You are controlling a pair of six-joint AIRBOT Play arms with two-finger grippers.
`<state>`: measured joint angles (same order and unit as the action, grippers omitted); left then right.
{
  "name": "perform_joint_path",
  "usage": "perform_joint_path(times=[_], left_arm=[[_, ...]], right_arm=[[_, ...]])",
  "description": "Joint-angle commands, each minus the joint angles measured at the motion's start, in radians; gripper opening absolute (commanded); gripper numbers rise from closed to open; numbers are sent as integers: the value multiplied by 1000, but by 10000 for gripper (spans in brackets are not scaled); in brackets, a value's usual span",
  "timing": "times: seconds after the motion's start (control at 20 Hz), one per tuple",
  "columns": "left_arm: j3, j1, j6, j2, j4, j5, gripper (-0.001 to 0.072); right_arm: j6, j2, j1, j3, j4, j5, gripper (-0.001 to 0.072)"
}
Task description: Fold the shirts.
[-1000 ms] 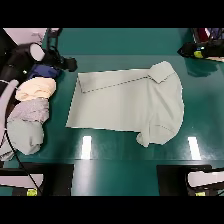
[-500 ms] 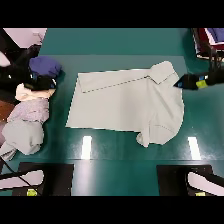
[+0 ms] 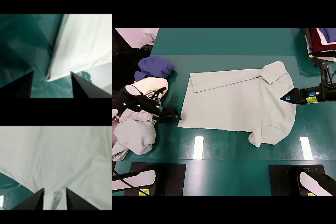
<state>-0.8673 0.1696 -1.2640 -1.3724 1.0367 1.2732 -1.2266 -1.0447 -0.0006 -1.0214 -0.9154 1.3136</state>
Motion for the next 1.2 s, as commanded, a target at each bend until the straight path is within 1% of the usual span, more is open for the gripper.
perform_joint_path(times=[0.0,0.05,0.1,0.15,0.2,0.25,0.35,0.4,0.5,0.55,0.6,0.65,0.75,0.85,1.05,1.1,1.15], left_arm=[[53,-71,7,-2,8,-51,541],[53,-89,4,-2,9,-51,540],[53,-100,-13,-2,10,-51,445],[53,-106,-21,-2,9,-51,230],[53,-105,-22,-2,1,-51,153],[49,-105,-21,-2,-5,-52,34],[30,-105,-21,25,-4,-64,22],[17,-105,-20,51,-4,-73,22],[-7,-105,-18,114,-3,-92,23],[-15,-105,-18,142,-4,-101,22],[-20,-105,-18,159,-5,-108,23],[-23,-105,-19,171,-5,-111,23],[-23,-105,-18,171,-5,-110,22],[-23,-105,-19,171,-8,-111,23],[-23,-105,-19,171,-8,-110,23],[-23,-105,-19,171,-8,-110,23],[-23,-105,-19,171,-8,-113,23]], right_arm=[[1,32,0,8,6,-16,309],[1,37,0,8,6,-15,308],[0,42,0,8,5,-13,309],[-5,48,-3,9,0,-8,309],[-12,53,-12,10,-2,0,308],[-32,61,-35,18,-2,13,309],[-65,97,-106,83,-5,32,309],[-85,123,-159,139,-32,45,308],[-132,180,-262,269,-165,52,312],[-143,203,-316,335,-222,53,372],[-143,215,-365,391,-240,56,519],[-142,217,-412,443,-232,56,557],[-142,200,-455,513,-228,45,550],[-132,150,-456,553,-207,13,548],[-65,17,-455,564,-37,-77,545],[-60,-8,-454,564,-17,-93,524],[-50,-31,-445,564,-5,-105,466]])
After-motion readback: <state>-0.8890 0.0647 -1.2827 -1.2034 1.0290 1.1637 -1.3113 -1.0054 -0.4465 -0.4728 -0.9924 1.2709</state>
